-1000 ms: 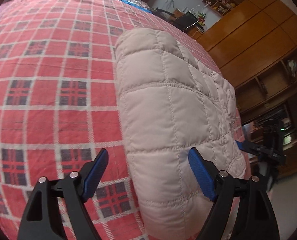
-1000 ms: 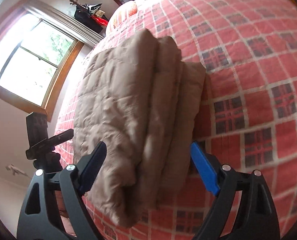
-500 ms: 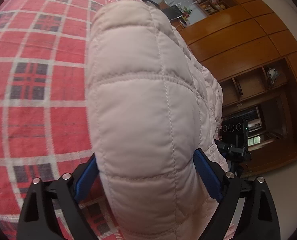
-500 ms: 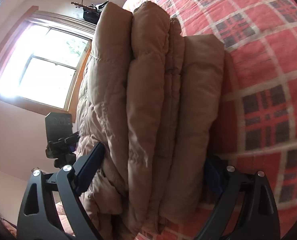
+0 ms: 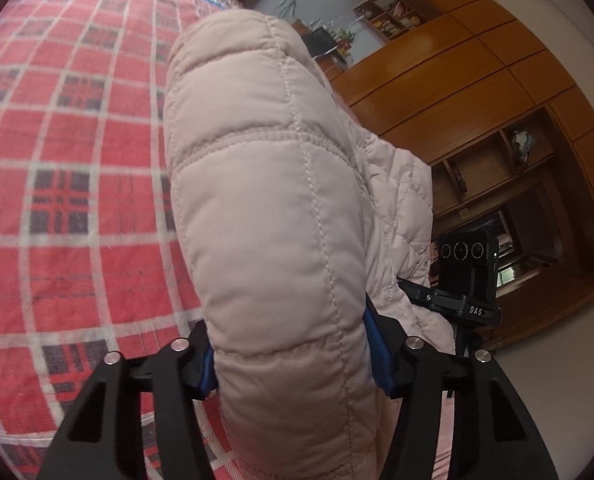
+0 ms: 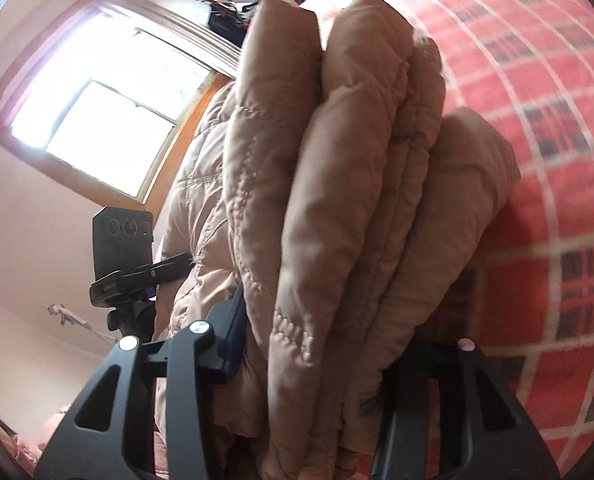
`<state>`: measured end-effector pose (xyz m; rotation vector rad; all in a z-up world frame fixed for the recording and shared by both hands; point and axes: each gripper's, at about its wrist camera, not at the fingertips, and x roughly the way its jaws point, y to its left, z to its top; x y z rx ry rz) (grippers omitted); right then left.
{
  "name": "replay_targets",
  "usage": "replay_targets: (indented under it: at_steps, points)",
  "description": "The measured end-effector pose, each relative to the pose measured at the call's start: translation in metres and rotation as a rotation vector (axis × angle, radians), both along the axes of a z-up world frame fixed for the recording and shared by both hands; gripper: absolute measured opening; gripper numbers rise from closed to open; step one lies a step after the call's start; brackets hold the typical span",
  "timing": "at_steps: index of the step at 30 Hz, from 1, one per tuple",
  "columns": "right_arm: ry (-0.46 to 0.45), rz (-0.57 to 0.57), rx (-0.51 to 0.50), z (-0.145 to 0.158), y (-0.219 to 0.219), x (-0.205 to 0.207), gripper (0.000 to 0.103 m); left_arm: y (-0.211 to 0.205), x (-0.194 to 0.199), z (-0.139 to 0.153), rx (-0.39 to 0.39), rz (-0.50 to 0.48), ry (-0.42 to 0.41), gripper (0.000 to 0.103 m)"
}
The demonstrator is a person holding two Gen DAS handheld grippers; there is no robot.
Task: Fold large clothes
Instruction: 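Lift the coat bundle with both tools and fold it over onto itself, then open both tools to release the folded coat on the bed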
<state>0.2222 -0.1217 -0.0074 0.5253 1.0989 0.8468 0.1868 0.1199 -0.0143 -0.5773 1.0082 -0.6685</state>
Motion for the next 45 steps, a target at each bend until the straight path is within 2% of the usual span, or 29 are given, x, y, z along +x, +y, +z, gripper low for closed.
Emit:
replay_targets:
  at_steps: [5,8,15,17,19,21,25,27,28,30,34,38,41,45]
  points:
    - [-0.056,0.045,0.023,0.029,0.024,0.023,0.042,0.030,-0.002,0.032,0.002,0.054,-0.088,0.059]
    - [-0.071,0.069,0.014,0.034,0.040,0.042,0.042,0.053,0.004,0.038,0.009,0.107,-0.099,0.059]
    - [0.032,0.105,-0.011,-0.006,0.085,0.092,0.042,0.103,0.027,0.012,0.074,0.196,-0.032,0.060]
    - [0.069,0.101,-0.008,-0.023,0.087,0.098,0.042,0.112,0.033,-0.001,0.069,0.204,0.006,0.061]
    - [0.084,0.098,0.016,-0.027,0.088,0.101,0.043,0.118,0.036,-0.015,0.041,0.202,0.029,0.065]
    - [0.093,0.095,0.028,-0.035,0.078,0.100,0.044,0.119,0.037,-0.019,0.037,0.191,0.013,0.068]
    - [0.112,0.083,0.042,-0.052,0.073,0.098,0.047,0.110,0.039,-0.016,0.093,0.187,-0.019,0.073]
    - [0.128,0.075,0.057,-0.060,0.070,0.101,0.053,0.103,0.045,-0.011,0.104,0.195,-0.020,0.077]
    - [0.129,0.071,0.055,-0.065,0.068,0.097,0.056,0.103,0.045,-0.011,0.110,0.202,-0.018,0.081]
    - [0.112,0.059,0.030,-0.066,0.059,0.097,0.073,0.105,0.048,-0.005,0.129,0.211,-0.016,0.082]
    - [0.055,0.030,-0.004,-0.039,0.046,0.085,0.083,0.109,0.035,0.011,0.186,0.255,-0.015,0.082]
    - [-0.018,-0.008,-0.036,-0.013,0.015,0.055,0.090,0.108,0.006,0.032,0.262,0.310,-0.063,0.082]
    - [-0.068,-0.041,-0.084,0.004,-0.003,0.023,0.091,0.104,-0.022,0.050,0.326,0.372,-0.090,0.083]
    - [-0.138,-0.112,-0.269,0.022,-0.008,-0.025,0.094,0.090,-0.061,0.066,0.446,0.456,-0.100,0.084]
